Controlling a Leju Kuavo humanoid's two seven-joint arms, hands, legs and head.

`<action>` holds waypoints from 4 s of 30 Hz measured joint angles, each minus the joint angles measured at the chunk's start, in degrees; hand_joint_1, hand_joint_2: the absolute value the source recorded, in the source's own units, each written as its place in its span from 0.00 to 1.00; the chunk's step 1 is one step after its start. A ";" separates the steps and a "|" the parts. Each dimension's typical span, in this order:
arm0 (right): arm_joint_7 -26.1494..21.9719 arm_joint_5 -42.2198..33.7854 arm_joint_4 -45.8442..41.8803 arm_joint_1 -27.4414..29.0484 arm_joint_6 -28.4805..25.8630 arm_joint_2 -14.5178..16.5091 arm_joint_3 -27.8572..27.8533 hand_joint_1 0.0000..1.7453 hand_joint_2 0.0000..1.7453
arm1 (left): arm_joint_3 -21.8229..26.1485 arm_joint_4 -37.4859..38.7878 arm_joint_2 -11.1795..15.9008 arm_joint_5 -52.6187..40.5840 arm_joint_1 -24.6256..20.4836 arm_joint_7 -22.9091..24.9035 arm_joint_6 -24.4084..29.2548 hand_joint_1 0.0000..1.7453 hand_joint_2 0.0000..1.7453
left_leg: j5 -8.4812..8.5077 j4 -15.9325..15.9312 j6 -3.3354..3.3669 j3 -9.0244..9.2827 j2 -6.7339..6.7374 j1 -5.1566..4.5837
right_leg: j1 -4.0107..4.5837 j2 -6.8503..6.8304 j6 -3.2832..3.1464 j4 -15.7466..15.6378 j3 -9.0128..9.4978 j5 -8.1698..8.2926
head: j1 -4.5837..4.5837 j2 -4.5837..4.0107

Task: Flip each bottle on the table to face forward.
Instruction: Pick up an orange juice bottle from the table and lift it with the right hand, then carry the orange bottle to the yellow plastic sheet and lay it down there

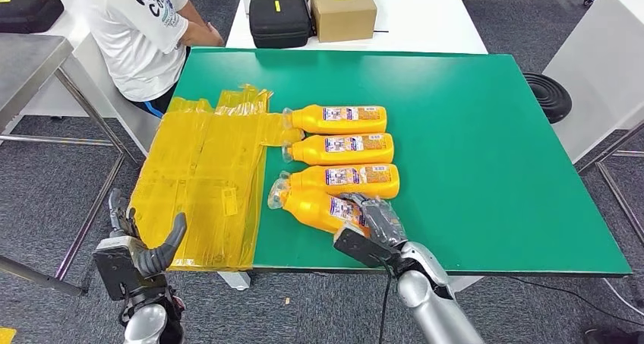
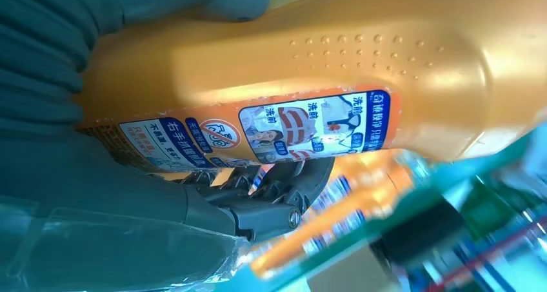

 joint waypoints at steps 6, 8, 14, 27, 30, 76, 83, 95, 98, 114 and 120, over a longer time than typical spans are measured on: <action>-5.80 -3.69 -3.40 0.94 -1.20 1.52 -2.30 1.00 1.00 | -0.71 -0.01 0.20 5.53 0.03 -0.20 -7.55 0.00 1.00 | 0.00 0.00 0.00 -0.15 -0.01 -0.02 | -0.02 -0.01 0.02 -0.01 -0.13 -0.02 | 0.01 0.00; -7.56 -4.90 -4.24 0.95 -1.31 2.03 -2.91 1.00 1.00 | -1.38 -0.01 0.41 7.68 -0.18 -0.03 -11.41 0.00 1.00 | 0.00 0.00 0.00 -0.16 -0.01 -0.02 | -0.02 0.00 0.02 -0.01 -0.14 -0.01 | 0.00 0.00; -10.17 -6.96 -4.91 0.79 -1.68 3.32 -3.92 1.00 1.00 | -3.67 0.02 2.16 13.87 -0.92 1.89 -24.46 0.00 1.00 | 0.00 0.00 -0.01 -0.16 0.00 -0.01 | -0.01 0.00 0.02 0.00 -0.15 -0.01 | 0.00 0.00; -15.79 -9.94 6.75 -5.99 -3.63 7.90 -4.36 1.00 1.00 | -10.60 1.63 4.26 11.76 -4.64 4.59 -40.76 0.00 1.00 | 0.05 0.00 0.01 -0.24 0.00 -0.01 | -0.01 -0.01 0.01 0.01 -0.22 0.01 | 0.01 0.00; -16.50 -10.13 9.79 -6.87 -4.04 9.10 -4.10 1.00 1.00 | -11.87 2.40 4.30 10.80 -6.10 4.93 -41.16 0.00 1.00 | 0.05 0.00 0.00 -0.24 0.00 -0.01 | -0.01 0.00 0.01 0.03 -0.22 0.01 | -0.01 0.00; -17.67 -9.75 23.68 -10.93 -2.58 14.67 7.31 1.00 1.00 | -15.15 18.14 3.72 25.77 -15.69 11.67 -46.29 0.00 1.00 | 0.05 0.00 -0.01 -0.34 0.01 0.00 | -0.01 0.00 0.00 0.03 -0.33 0.00 | 0.01 0.00; -17.65 -9.54 25.13 -11.56 -2.43 14.73 7.91 1.00 1.00 | -15.07 18.11 3.72 26.77 -15.13 10.85 -44.68 0.00 1.00 | 0.05 0.00 -0.01 -0.35 0.01 0.00 | -0.01 0.00 0.00 0.03 -0.34 0.00 | 0.01 0.00; -17.63 -8.73 27.68 -13.06 -1.85 15.59 8.16 1.00 1.00 | -14.52 15.81 3.58 25.36 -13.46 6.91 -39.74 0.88 1.00 | 0.05 0.00 -0.01 -0.35 0.01 0.00 | -0.01 0.00 0.00 0.03 -0.35 0.00 | 0.01 0.00; -17.63 -8.68 27.89 -13.28 -1.66 15.81 8.33 1.00 1.00 | -14.26 15.03 3.45 24.77 -13.04 6.34 -38.57 0.89 1.00 | 0.05 0.00 -0.01 -0.35 0.01 0.00 | -0.01 0.00 0.00 0.03 -0.36 0.00 | 0.01 0.00; -17.59 -8.22 28.49 -13.40 -1.83 16.29 8.97 0.00 0.25 | -13.82 13.14 3.24 22.29 -12.81 4.13 -35.69 1.00 1.00 | 0.05 0.00 -0.01 -0.36 0.02 0.00 | -0.01 0.00 0.00 0.03 -0.37 0.00 | 0.01 0.00; -16.25 -8.37 28.32 -12.93 -2.75 16.19 9.23 0.00 0.00 | -13.68 12.28 3.27 18.81 -13.18 2.56 -31.34 1.00 1.00 | 0.05 0.00 -0.01 -0.36 0.01 0.00 | -0.01 0.00 0.00 0.03 -0.38 0.00 | 0.01 0.00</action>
